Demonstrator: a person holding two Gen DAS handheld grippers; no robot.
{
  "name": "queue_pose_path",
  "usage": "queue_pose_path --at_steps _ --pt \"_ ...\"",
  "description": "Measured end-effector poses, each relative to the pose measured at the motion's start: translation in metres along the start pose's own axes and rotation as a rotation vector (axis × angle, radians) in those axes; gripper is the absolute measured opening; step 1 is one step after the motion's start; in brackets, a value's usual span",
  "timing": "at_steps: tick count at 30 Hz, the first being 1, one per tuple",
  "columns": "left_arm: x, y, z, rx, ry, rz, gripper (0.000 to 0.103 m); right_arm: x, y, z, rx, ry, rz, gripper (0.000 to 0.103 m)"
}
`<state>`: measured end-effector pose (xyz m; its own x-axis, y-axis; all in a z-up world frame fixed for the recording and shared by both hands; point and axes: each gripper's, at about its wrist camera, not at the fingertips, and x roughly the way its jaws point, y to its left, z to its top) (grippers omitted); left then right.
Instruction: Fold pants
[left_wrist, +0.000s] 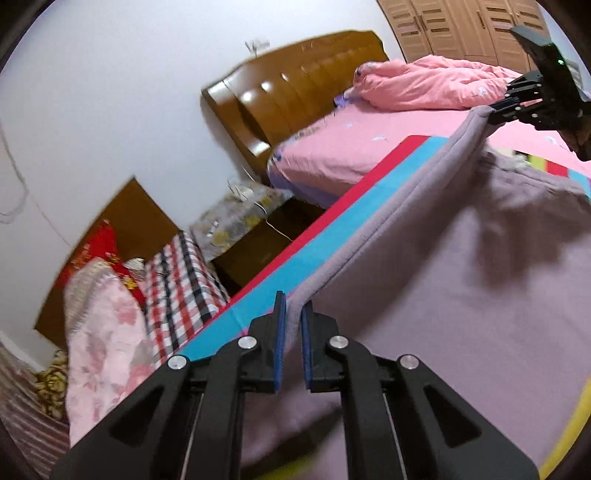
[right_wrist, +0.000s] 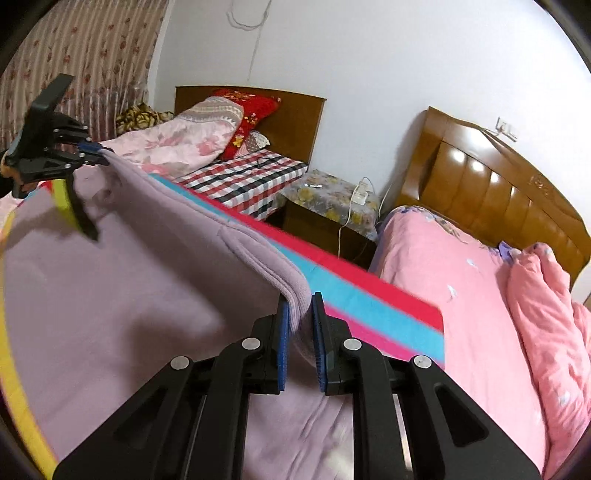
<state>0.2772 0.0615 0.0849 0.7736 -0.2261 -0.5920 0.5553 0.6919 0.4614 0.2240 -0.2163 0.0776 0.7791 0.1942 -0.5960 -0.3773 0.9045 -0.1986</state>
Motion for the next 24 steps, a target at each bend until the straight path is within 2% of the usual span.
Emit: queue_pose_path --at_steps 3,6,11,14,15,16,18,19,20,21,23,24 --pt "-0.046 -0.051 -0.034 0.012 -0.008 0.076 0.01 -0.028 0.027 -0.039 0.013 0.017 0.004 0.016" --pt "-0.069 -0.095 -0.067 -0.03 0.014 0.095 0.01 -0.048 0.048 -0.078 0.069 0.038 0.026 0.016" --pt "-0.065 -0.133 -0.117 -0.248 0.111 0.006 0.011 -0.035 0.074 -0.129 0.153 0.16 0.056 0.016" --pt "-0.056 -0.128 -0.132 -0.402 0.157 -0.057 0.016 -0.039 0.071 -0.134 0.236 0.158 0.096 0.026" --pt "-0.056 -0.124 -0.135 -0.454 0.156 -0.079 0.016 -0.043 0.07 -0.133 0.26 0.16 0.117 0.04" --pt "-0.06 -0.121 -0.137 -0.497 0.15 -0.094 0.022 -0.05 0.069 -0.133 0.286 0.151 0.147 0.066" --pt "-0.074 -0.114 -0.142 -0.574 0.122 -0.111 0.069 -0.078 0.068 -0.137 0.348 0.075 0.134 0.094" --pt "-0.088 -0.108 -0.147 -0.656 0.075 -0.095 0.1 -0.09 0.068 -0.142 0.373 0.045 0.133 0.094" --pt "-0.098 -0.103 -0.153 -0.723 0.036 -0.114 0.101 -0.096 0.066 -0.146 0.402 0.034 0.143 0.094" --pt "-0.104 -0.098 -0.158 -0.792 0.004 -0.165 0.101 -0.103 0.064 -0.153 0.456 0.021 0.155 0.093" --pt "-0.111 -0.091 -0.173 -0.939 -0.05 -0.292 0.101 -0.108 0.055 -0.168 0.6 0.003 0.184 0.083" --pt "-0.112 -0.088 -0.179 -0.996 -0.066 -0.329 0.101 -0.106 0.048 -0.172 0.666 0.01 0.176 0.077"
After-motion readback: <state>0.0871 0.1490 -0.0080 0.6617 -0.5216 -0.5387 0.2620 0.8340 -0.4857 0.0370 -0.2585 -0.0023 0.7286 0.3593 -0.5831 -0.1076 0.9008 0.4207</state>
